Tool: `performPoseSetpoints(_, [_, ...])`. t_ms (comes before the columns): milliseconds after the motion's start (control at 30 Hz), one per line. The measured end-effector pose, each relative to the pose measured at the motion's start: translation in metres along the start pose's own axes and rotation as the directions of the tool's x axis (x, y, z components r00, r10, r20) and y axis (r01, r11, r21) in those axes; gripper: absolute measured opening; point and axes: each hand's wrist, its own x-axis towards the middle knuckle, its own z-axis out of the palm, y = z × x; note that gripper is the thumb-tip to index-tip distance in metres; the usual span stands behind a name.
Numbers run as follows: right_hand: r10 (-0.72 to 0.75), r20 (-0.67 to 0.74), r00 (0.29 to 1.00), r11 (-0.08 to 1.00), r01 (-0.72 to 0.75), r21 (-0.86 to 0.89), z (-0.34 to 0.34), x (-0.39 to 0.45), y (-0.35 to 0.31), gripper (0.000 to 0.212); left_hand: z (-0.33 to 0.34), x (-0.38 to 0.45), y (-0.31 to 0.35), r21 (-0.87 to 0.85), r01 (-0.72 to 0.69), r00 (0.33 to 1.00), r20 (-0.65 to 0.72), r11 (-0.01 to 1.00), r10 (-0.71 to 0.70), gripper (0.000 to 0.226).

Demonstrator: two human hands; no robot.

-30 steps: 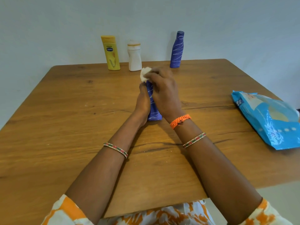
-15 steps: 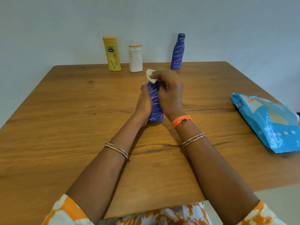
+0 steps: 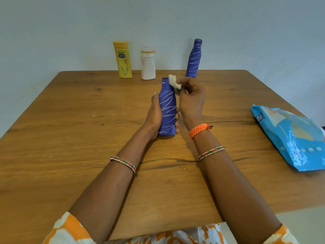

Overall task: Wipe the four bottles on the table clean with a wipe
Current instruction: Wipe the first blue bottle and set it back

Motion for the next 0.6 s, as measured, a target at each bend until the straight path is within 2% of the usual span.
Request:
performPoseSetpoints(67, [0.238,0.067,0.969,0.949,-0.247,0.195,-0.002,0.005,0.007,0.023,-0.001,0.001,-0.002,0.0,0.028,0.999,0.034,1.0,-0.028,0.073])
performPoseSetpoints(100, [0.277,0.088,0.957,0.928,-0.29,0.234,-0.001,0.004,0.008,0.021,-0.001,0.001,-0.004,0.008,0.018,1.0,0.02,1.0,-0.018,0.073])
performPoseSetpoints(133, [0.252,0.068,0.965,0.942,-0.261,0.212,0.0,0.003,0.007,0.02,0.0,0.001,-0.005,0.025,-0.004,1.0,-0.014,1.0,0.004,0.071])
performPoseSetpoints(167, [0.151,0.023,0.988,0.98,-0.153,0.128,0.002,0.001,0.005,0.02,0.002,0.002,-0.005,0.049,-0.03,0.998,-0.06,0.998,0.033,0.068])
performPoseSetpoints(200, [-0.022,-0.004,1.0,1.0,0.021,-0.005,0.003,-0.002,0.003,0.021,0.002,0.003,-0.006,0.078,-0.059,0.992,-0.106,0.995,0.067,0.063])
performPoseSetpoints(233, [-0.232,0.037,0.972,0.959,0.235,-0.158,0.003,-0.004,0.002,0.022,0.003,0.004,-0.006,0.099,-0.084,0.984,-0.146,0.992,0.098,0.059])
performPoseSetpoints(267, [-0.411,0.148,0.9,0.853,0.436,-0.285,0.003,-0.005,0.001,0.023,0.004,0.006,-0.007,0.099,-0.098,0.977,-0.178,0.99,0.115,0.054])
performPoseSetpoints(300, [-0.506,0.257,0.823,0.742,0.568,-0.357,0.003,-0.007,0.001,0.022,0.005,0.005,-0.007,0.084,-0.108,0.973,-0.195,0.991,0.123,0.051])
performPoseSetpoints(333, [-0.53,0.303,0.792,0.697,0.61,-0.376,0.002,-0.008,0.001,0.022,0.004,0.006,-0.008,0.069,-0.117,0.973,-0.192,0.991,0.128,0.05])
performPoseSetpoints(367, [-0.508,0.268,0.819,0.739,0.574,-0.352,0.001,-0.007,0.001,0.023,0.003,0.004,-0.007,0.052,-0.115,0.979,-0.164,0.992,0.122,0.052])
performPoseSetpoints(400, [-0.421,0.174,0.89,0.849,0.454,-0.27,0.0,-0.005,0.0,0.025,0.002,0.003,-0.006,0.031,-0.094,0.989,-0.108,0.995,0.096,0.057])
performPoseSetpoints(433, [-0.252,0.071,0.965,0.956,0.259,-0.137,-0.001,-0.003,-0.001,0.027,0.001,0.002,-0.006,-0.002,-0.051,0.998,-0.029,0.999,0.051,0.064])
performPoseSetpoints(467, [-0.02,0.026,0.999,1.0,0.019,0.022,-0.002,0.0,-0.002,0.027,-0.001,0.002,-0.006,-0.032,-0.002,0.999,0.055,0.999,0.004,0.071])
performPoseSetpoints(500, [0.202,0.057,0.978,0.963,-0.208,0.172,-0.003,0.002,-0.001,0.023,-0.002,0.002,-0.006,-0.05,0.042,0.992,0.122,0.998,-0.035,0.075])
performPoseSetpoints(533, [0.366,0.122,0.923,0.882,-0.385,0.273,-0.004,0.005,0.001,0.017,-0.004,0.003,-0.007,-0.05,0.073,0.984,0.167,0.996,-0.064,0.076])
performPoseSetpoints(600, [0.511,0.224,0.83,0.753,-0.558,0.348,-0.007,0.007,0.003,0.017,-0.007,0.005,-0.008,-0.048,0.125,0.964,0.243,0.991,-0.11,0.075])
